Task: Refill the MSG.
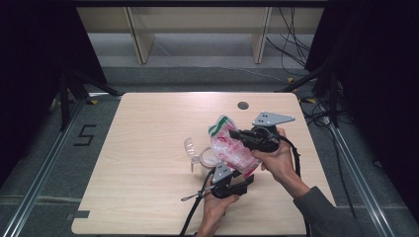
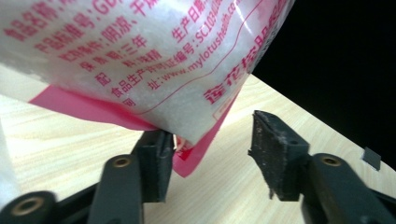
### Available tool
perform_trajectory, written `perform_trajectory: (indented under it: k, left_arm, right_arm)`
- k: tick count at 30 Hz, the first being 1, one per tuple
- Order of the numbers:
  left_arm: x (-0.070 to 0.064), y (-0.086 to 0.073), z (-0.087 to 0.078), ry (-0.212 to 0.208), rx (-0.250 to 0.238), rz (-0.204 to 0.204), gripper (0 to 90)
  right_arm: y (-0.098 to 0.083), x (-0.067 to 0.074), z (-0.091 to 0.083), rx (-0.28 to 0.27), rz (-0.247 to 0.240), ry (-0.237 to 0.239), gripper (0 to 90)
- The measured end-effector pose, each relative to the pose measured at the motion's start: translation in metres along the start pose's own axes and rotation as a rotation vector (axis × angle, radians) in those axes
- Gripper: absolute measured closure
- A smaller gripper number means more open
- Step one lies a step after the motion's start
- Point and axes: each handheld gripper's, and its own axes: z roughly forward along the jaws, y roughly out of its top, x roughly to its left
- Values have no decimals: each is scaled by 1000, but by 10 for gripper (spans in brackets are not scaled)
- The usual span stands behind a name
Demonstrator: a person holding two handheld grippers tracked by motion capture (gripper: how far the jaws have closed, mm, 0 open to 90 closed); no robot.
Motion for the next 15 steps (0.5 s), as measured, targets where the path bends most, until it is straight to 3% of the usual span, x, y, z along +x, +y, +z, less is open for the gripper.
perform_trajectory:
  k: [3,5,7,9,14,15]
  left_arm:
    - [-3,1,-5,19,21,-9,386]
    - [-5,2,-7,18,14,-35,358]
    - [-5,1,-11,24,9,-35,335]
    - [-4,0,-17,26,7,-22,323]
    - [-3,-4,-34,68,20,-2,287]
    - [-1,-5,-36,54,16,11,284]
  right_arm:
    - [-4,2,-5,-10,10,2,900]
    - [-6,1,-7,-26,-6,-5,900]
    - [-9,-1,-8,-31,25,-2,900]
    - [-11,-3,-9,-50,12,-1,900]
    - [-19,-6,-12,-79,66,9,900]
    - [-21,-7,-13,-91,69,13,900]
